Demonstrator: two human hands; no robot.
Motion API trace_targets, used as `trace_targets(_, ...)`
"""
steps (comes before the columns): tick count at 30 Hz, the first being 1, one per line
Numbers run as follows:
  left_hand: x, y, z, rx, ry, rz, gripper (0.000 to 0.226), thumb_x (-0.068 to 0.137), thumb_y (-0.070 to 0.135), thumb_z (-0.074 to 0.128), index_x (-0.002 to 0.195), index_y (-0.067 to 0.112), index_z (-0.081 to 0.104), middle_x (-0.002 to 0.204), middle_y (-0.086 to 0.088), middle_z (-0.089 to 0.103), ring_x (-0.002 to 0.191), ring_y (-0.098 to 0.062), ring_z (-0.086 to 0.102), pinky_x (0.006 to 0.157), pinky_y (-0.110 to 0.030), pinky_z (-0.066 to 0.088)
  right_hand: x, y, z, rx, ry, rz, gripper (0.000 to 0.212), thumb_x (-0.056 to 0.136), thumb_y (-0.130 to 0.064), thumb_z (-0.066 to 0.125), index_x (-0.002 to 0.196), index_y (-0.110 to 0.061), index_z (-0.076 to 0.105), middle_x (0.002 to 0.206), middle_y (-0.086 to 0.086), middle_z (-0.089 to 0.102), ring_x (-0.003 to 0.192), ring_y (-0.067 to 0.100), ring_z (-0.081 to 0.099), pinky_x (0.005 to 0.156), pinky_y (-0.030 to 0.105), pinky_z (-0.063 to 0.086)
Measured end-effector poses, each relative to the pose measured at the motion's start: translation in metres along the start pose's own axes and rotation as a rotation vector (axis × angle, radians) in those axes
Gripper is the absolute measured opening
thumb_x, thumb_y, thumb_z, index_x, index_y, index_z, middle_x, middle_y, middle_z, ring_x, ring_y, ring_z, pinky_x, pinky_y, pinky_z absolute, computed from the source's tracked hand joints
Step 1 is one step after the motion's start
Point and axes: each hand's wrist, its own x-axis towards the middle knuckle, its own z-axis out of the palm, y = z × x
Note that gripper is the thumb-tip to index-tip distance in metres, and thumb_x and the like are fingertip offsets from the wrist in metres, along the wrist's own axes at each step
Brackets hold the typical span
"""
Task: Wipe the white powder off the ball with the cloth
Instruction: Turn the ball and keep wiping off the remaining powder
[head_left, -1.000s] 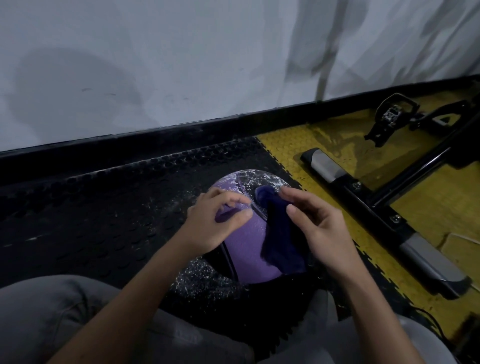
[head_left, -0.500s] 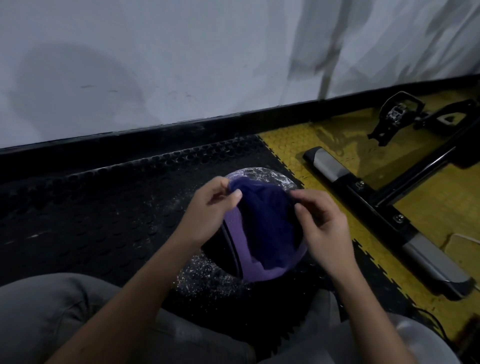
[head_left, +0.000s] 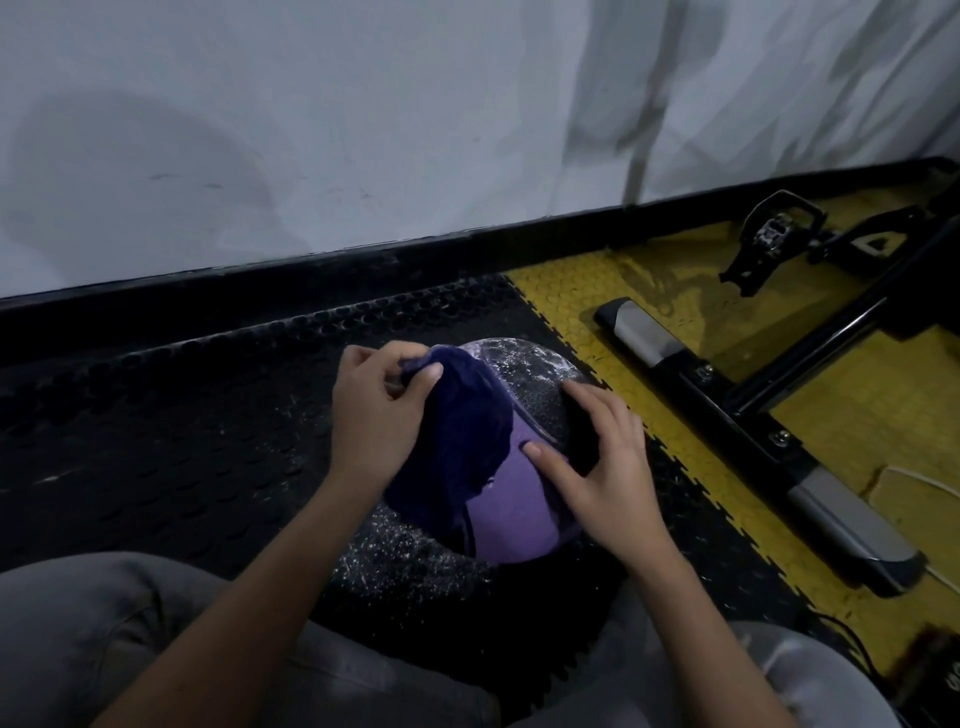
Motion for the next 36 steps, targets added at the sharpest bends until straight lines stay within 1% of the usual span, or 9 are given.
trace_targets(3, -0.006, 0.002, 0.002, -0.039, 0.042, 0.004, 0.014, 0.083, 0.019, 0.068, 0.088, 0.03, 0.061, 0.09, 0.009, 0.044, 0.077, 0.001, 0.051, 0.067, 0.001, 0.038, 0.0, 0.0, 0.0, 0.009, -0.035, 0.01, 0.088, 0.066, -0.062, 0.063, 0.137, -0.014, 0.044, 0.129, -0.008, 0.038, 0.12, 0.003, 0.028, 0.097, 0.0, 0.015)
trace_targets(8, -0.037, 0.004, 0.01, -0.09, -0.073, 0.098, 0.022, 0.077, 0.035, 0.071, 0.094, 0.031, 0.057, 0.094, 0.015, 0.058, 0.094, 0.005, 0.054, 0.084, -0.012, 0.041, -0.004, -0.002, 0.009, 0.086, -0.101, 0.124, 0.085, 0.058, -0.072, 0.06, 0.131, -0.041, 0.03, 0.154, -0.002, 0.016, 0.142, 0.01, 0.009, 0.116, 0.041, 0.012)
trace_targets(13, -0.04, -0.011, 0.007, 0.123, -0.17, 0.317, 0.033, 0.073, 0.055, 0.056, 0.096, 0.035, 0.068, 0.11, 0.022, 0.057, 0.117, 0.001, 0.045, 0.105, -0.053, 0.027, -0.005, 0.0, 0.006, 0.113, -0.164, 0.142, 0.08, 0.063, -0.067, 0.057, 0.131, -0.044, 0.021, 0.157, -0.004, 0.005, 0.143, 0.008, 0.0, 0.116, 0.043, 0.013)
trace_targets(18, -0.03, -0.011, 0.004, 0.183, -0.204, 0.33, 0.041, 0.077, 0.054, 0.047, 0.109, 0.035, 0.065, 0.117, 0.022, 0.051, 0.111, -0.009, 0.04, 0.096, -0.02, 0.026, -0.004, 0.006, 0.004, 0.094, -0.207, 0.129, 0.092, 0.06, -0.069, 0.066, 0.134, -0.045, 0.016, 0.157, -0.006, 0.002, 0.143, 0.008, -0.002, 0.117, 0.044, 0.011)
trace_targets(24, -0.009, -0.017, 0.004, 0.063, -0.122, 0.131, 0.023, 0.089, 0.023, 0.061, 0.11, 0.017, 0.066, 0.109, 0.009, 0.06, 0.106, -0.019, 0.054, 0.095, -0.037, 0.043, -0.003, 0.007, 0.006, 0.057, -0.233, 0.098, 0.105, 0.048, -0.076, 0.071, 0.131, -0.051, 0.012, 0.153, -0.012, -0.002, 0.142, 0.007, -0.006, 0.117, 0.048, 0.009)
trace_targets(27, -0.021, -0.008, 0.008, 0.141, -0.143, 0.311, 0.023, 0.088, 0.029, 0.058, 0.103, 0.016, 0.069, 0.105, 0.011, 0.062, 0.103, -0.017, 0.053, 0.093, -0.013, 0.031, -0.004, 0.007, 0.01, 0.035, -0.225, 0.091, 0.108, 0.043, -0.078, 0.066, 0.132, -0.05, 0.01, 0.149, -0.016, -0.004, 0.142, 0.007, -0.009, 0.116, 0.05, 0.007)
trace_targets(31, -0.036, -0.003, 0.015, 0.283, -0.241, 0.669, 0.027, 0.086, 0.032, 0.053, 0.096, 0.015, 0.072, 0.1, 0.007, 0.067, 0.097, -0.011, 0.052, 0.088, -0.022, 0.034, -0.005, 0.008, 0.011, 0.01, -0.227, 0.082, 0.112, 0.044, -0.079, 0.063, 0.136, -0.045, 0.009, 0.15, -0.014, -0.005, 0.143, 0.009, -0.009, 0.116, 0.05, 0.008)
trace_targets(33, -0.025, -0.006, 0.012, 0.224, -0.204, 0.589, 0.022, 0.086, 0.027, 0.056, 0.093, 0.014, 0.072, 0.096, 0.009, 0.066, 0.096, -0.007, 0.052, 0.089, -0.019, 0.034, -0.006, 0.006, 0.011, 0.01, -0.235, 0.082, 0.113, 0.043, -0.079, 0.064, 0.137, -0.045, 0.009, 0.15, -0.015, -0.006, 0.142, 0.007, -0.01, 0.116, 0.051, 0.008)
trace_targets(36, -0.003, -0.013, 0.002, 0.081, -0.108, 0.248, 0.012, 0.086, 0.018, 0.063, 0.094, 0.013, 0.072, 0.095, 0.01, 0.062, 0.096, -0.013, 0.056, 0.092, -0.028, 0.042, -0.006, 0.002, 0.014, 0.012, -0.241, 0.077, 0.113, 0.044, -0.079, 0.064, 0.136, -0.048, 0.007, 0.15, -0.018, -0.008, 0.141, 0.004, -0.012, 0.115, 0.053, 0.006)
